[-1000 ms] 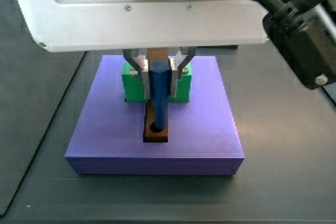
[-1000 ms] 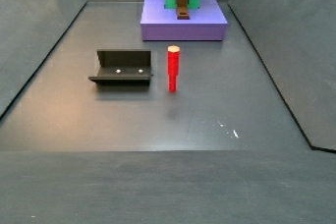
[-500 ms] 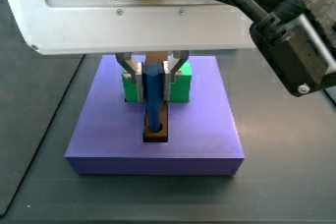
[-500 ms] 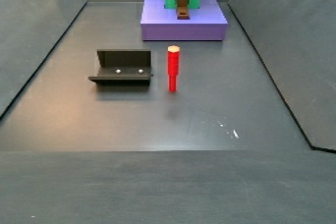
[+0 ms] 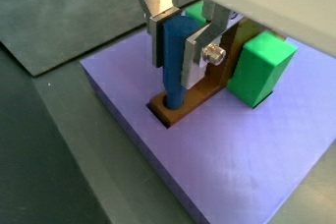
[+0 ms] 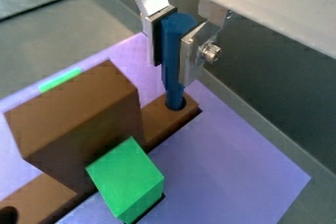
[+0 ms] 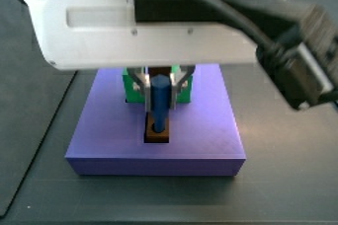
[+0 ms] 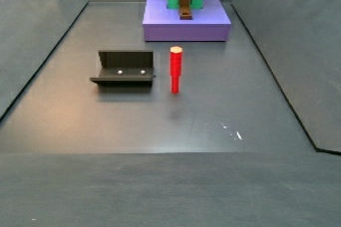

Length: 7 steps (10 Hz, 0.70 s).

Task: Pick up the blue object. Move up. Move to above the board. Insert the blue object.
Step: Insert the blue object.

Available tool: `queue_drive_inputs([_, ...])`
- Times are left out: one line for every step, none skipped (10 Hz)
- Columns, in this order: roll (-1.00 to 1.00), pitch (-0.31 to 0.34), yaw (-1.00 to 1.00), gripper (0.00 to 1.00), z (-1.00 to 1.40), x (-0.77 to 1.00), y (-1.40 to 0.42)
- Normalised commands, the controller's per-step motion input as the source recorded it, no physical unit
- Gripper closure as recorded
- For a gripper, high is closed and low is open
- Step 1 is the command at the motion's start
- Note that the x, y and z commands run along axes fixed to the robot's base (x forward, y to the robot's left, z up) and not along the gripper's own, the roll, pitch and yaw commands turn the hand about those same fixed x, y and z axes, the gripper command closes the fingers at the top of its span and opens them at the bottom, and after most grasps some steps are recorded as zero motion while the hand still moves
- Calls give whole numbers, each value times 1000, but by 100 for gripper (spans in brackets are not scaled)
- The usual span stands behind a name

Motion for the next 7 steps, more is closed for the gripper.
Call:
queue_drive_inputs([-73,77,0,100,-391,-34,0])
queue_drive_inputs([-97,79,0,100,-431,-17,0])
queue_drive_inputs([-119,60,20,100,-483,0,0])
queue_drive_inputs([-103,44,34,100,-517,0,-14])
queue_drive_inputs([-127,40,0,100,-369,-151,0])
queue_drive_inputs([0,-10,20,100,-174,-269,-51])
queue_drive_inputs([0,-63,0,100,-143,-329,-160])
